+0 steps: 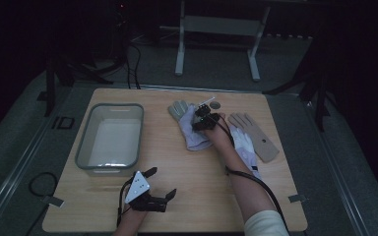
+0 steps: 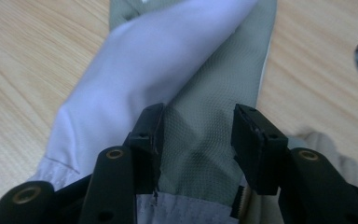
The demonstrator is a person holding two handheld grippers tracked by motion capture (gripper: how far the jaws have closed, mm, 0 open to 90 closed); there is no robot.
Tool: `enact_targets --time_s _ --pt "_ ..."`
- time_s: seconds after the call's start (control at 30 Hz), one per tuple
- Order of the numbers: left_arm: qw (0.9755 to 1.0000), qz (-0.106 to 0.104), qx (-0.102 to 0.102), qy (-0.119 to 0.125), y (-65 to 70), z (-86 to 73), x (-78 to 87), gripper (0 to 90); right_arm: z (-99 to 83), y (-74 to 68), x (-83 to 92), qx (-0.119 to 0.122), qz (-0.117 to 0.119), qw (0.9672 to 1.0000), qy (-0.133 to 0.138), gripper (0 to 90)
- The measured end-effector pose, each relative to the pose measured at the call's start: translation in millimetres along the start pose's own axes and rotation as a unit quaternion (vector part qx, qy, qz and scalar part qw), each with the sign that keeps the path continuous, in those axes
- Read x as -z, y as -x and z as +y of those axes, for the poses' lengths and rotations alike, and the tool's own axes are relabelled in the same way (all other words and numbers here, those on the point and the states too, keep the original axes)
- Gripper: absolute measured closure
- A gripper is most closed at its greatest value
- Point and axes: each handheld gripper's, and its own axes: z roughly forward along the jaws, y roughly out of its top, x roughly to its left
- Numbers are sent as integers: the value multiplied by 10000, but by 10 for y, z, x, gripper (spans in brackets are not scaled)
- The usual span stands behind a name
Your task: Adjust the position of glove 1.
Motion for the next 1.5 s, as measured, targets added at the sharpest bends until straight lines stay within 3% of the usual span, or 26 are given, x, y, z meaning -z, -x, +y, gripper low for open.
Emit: enact_targets --time_s 0.17,0.23,0.27,0.33,0.4,0.57,0.67,0.83,1.03,1.07,1.17,1.2,1.37,1.4,1.47,1.5 --pt "10000 10 -5 1 1 0 0 1 -23 21 -48 -176 182 9997 -42 611" --pt "10000 8 -1 1 1 0 0 1 -30 6 -50 -210 181 9996 -11 697" --pt "10000 6 4 -3 0 0 0 1 -46 -25 -46 -236 157 9996 52 792" --pt "10000 3 12 -10 -1 1 -1 1 -54 -39 -40 -259 113 9996 99 830" --pt "10000 3 14 -18 -2 2 -2 1 -65 -58 -11 -459 179 9986 171 870" --pt "10000 12 10 -16 0 2 -2 1 -87 -102 191 -907 267 9944 470 884" --pt "10000 29 17 -11 1 1 -1 1 -120 -147 351 -1038 237 9920 678 885" --pt "10000 58 -6 -4 3 1 -1 1 -253 -249 620 -1426 370 9845 948 885" --pt "10000 76 -31 -4 6 2 0 1 -459 -410 915 -1575 240 9799 1201 884" --pt "10000 83 -18 0 4 2 0 1 -532 -459 1013 -1654 237 9777 1273 884" --pt "10000 87 -5 9 4 1 -2 1 -610 -524 1100 -1674 185 9759 1386 884" --pt "10000 89 -18 8 6 1 -2 1 -659 -554 1134 -1717 145 9739 1481 884" --pt "9999 79 -58 23 19 1 -9 1 -840 -698 1150 -1859 230 9695 1580 884" --pt "9999 73 -72 20 19 1 -8 1 -867 -716 1126 -1860 237 9698 1562 884" --pt "9999 77 -88 5 21 2 -7 1 -925 -754 1002 -1829 198 9735 1359 884" --pt "9999 77 -87 6 21 2 -7 1 -925 -754 1002 -1829 198 9735 1359 884"
